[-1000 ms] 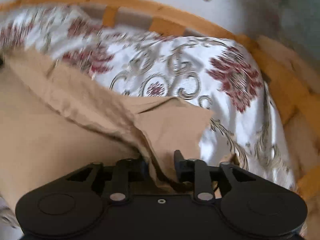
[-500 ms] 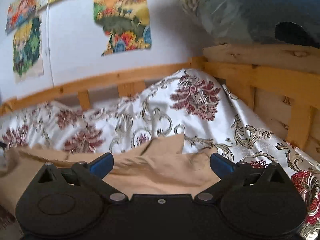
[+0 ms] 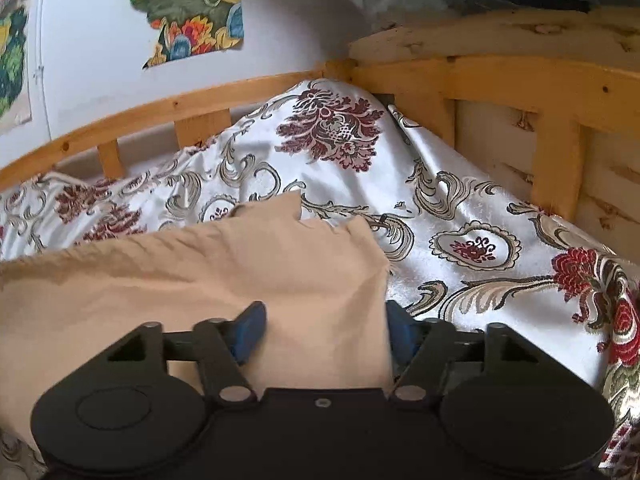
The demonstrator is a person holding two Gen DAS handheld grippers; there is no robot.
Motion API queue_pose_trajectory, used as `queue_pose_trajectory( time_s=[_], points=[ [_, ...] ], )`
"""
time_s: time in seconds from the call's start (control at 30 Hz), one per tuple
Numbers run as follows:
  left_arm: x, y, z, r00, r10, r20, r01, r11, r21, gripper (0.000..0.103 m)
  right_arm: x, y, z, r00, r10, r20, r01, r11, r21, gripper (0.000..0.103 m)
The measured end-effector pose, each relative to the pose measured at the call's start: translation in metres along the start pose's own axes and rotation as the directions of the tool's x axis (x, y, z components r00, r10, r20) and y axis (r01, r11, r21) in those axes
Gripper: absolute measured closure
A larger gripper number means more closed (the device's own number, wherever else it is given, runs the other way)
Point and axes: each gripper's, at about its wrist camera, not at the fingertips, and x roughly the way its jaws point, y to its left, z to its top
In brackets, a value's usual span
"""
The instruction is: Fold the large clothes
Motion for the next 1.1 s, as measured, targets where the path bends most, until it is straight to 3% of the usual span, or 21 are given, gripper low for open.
queue_pose_trajectory(
  time_s=[0.03,0.07,0.13,0.17,0.33,0.43,0.5,0.7,0.9,1.0,1.03,1.07,1.1],
  points=[
    [-0.002,0.002,0.001,1.000,-0.007,0.017,0.008,1.000,-0.021,0.088,-0.001,0.001,-0.001,1.000,-0.004,0.003,0.004,1.000,0.000,0.053],
    [-0.006,0.003,0.002,0.999,0.008,0.039,-0.006,0.999,-0.039,0.097,-0.001,0.000,0.000,1.000,-0.010,0.003,0.010,1.000,-0.002,0.058],
    [-0.014,0.009,0.003,0.997,0.042,0.072,-0.037,0.996,-0.075,0.103,-0.001,0.000,0.001,1.000,-0.022,0.008,0.022,1.000,-0.003,0.089],
    [-0.017,0.014,0.004,0.994,0.061,0.088,-0.052,0.994,-0.099,0.103,-0.002,-0.001,0.002,1.000,-0.020,0.015,0.020,1.000,0.003,0.097],
    [-0.033,0.048,0.002,0.960,0.250,0.127,-0.219,0.951,-0.219,0.103,-0.008,0.006,0.007,0.997,0.006,0.074,-0.004,1.000,-0.024,0.100],
    [-0.024,0.061,0.001,0.963,0.249,0.103,-0.221,0.949,-0.226,0.103,-0.004,0.013,0.007,0.997,0.005,0.075,0.000,0.998,-0.058,0.100],
    [-0.015,0.061,0.002,0.958,0.265,0.113,-0.244,0.954,-0.174,0.103,0.002,0.015,0.004,0.998,-0.015,0.053,0.018,0.998,-0.063,0.100],
    [0.022,0.064,-0.011,0.966,0.260,-0.002,-0.256,0.952,-0.168,0.103,0.011,0.012,-0.010,0.997,-0.076,0.014,0.077,0.992,-0.103,0.100],
    [0.016,0.061,-0.024,0.960,0.279,0.011,-0.275,0.949,-0.153,0.102,0.011,0.012,-0.012,0.998,-0.062,0.027,0.064,0.993,-0.097,0.100],
    [0.010,0.053,-0.021,0.954,0.300,0.012,-0.296,0.945,-0.138,0.094,0.011,0.013,-0.012,0.998,-0.062,0.027,0.064,0.993,-0.099,0.096],
    [0.008,0.051,-0.020,0.954,0.299,0.012,-0.294,0.945,-0.140,0.078,0.010,0.014,-0.011,0.998,-0.058,0.030,0.061,0.993,-0.099,0.088],
    [0.005,0.046,-0.021,0.956,0.292,0.012,-0.288,0.947,-0.141,0.042,0.008,0.016,-0.012,0.998,-0.054,0.040,0.058,0.993,-0.101,0.083],
    [0.002,0.041,-0.023,0.955,0.296,0.018,-0.290,0.946,-0.145,0.024,0.005,0.018,-0.012,0.997,-0.052,0.049,0.057,0.993,-0.103,0.076]
  ],
)
